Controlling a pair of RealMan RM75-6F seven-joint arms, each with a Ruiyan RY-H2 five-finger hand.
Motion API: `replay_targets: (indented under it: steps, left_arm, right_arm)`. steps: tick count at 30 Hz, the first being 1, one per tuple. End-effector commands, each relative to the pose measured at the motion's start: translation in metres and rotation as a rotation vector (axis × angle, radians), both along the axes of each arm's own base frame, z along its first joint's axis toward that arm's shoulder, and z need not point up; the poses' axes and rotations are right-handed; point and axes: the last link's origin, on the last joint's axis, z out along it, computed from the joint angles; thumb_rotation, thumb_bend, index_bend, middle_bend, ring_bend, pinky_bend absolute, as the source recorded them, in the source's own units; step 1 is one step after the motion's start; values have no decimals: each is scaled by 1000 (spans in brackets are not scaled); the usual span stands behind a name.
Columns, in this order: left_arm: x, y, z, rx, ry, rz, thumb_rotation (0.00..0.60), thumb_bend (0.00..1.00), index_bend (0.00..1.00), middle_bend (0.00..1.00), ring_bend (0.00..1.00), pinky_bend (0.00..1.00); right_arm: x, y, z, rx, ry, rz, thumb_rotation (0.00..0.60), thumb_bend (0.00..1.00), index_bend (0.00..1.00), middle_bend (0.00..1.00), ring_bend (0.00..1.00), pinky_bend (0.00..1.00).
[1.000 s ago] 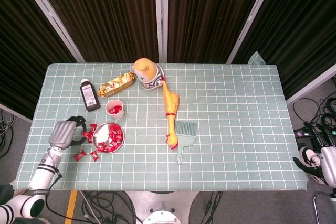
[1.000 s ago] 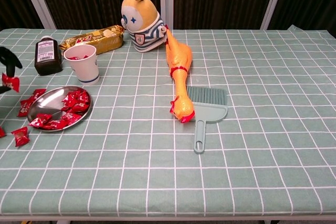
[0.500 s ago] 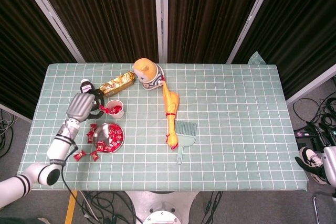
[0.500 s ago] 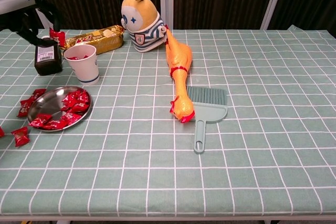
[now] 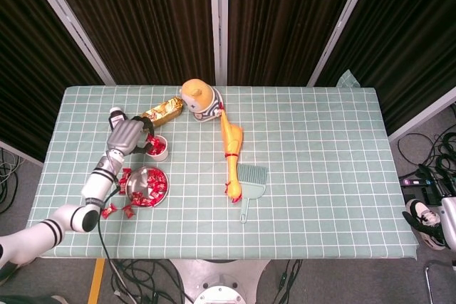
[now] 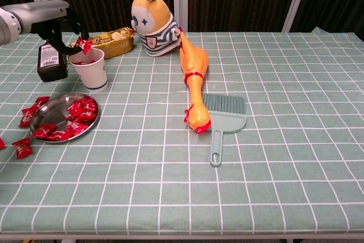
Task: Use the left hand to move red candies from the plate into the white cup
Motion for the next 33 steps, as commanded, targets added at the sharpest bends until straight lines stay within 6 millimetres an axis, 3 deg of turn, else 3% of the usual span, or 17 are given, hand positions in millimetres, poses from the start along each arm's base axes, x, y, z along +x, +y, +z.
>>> replay_targets:
  steps: [1, 4, 9, 12, 17, 24, 33]
  left_arm:
    - [1, -2, 1, -14, 3, 3, 600, 376, 383, 332, 240, 468]
    - [1, -7, 10, 11, -16, -1, 600, 375, 313, 320, 236, 464]
    - [-8, -21, 30, 61, -31, -11, 600, 373, 309, 319, 236, 464]
    - [-19, -37, 42, 81, -29, -9, 600, 358, 333, 319, 236, 463]
    - [-40, -71, 50, 75, -11, -16, 600, 249, 383, 319, 236, 447]
    - [-71, -102, 37, 15, 70, 31, 600, 223, 472, 319, 236, 441]
    - [-93, -89, 9, -20, 96, 82, 600, 238, 474, 320, 236, 420]
  right_arm:
    - [0, -1, 0, 0, 0, -1, 600, 101, 88, 240, 80, 324]
    - [1, -1, -1, 3, 0, 2, 600, 101, 88, 240, 80, 324]
    - [2, -1, -1, 4, -1, 10, 600, 101, 88, 240, 80, 325]
    - [3, -2, -1, 4, -1, 16, 600, 101, 88, 240, 80, 326]
    - [5, -3, -2, 12, -1, 25, 600, 101, 88, 240, 80, 327]
    - [8, -4, -3, 17, -1, 37, 600, 101, 88, 240, 80, 329]
    - [9, -2, -3, 13, 5, 34, 600, 101, 88, 240, 80, 329]
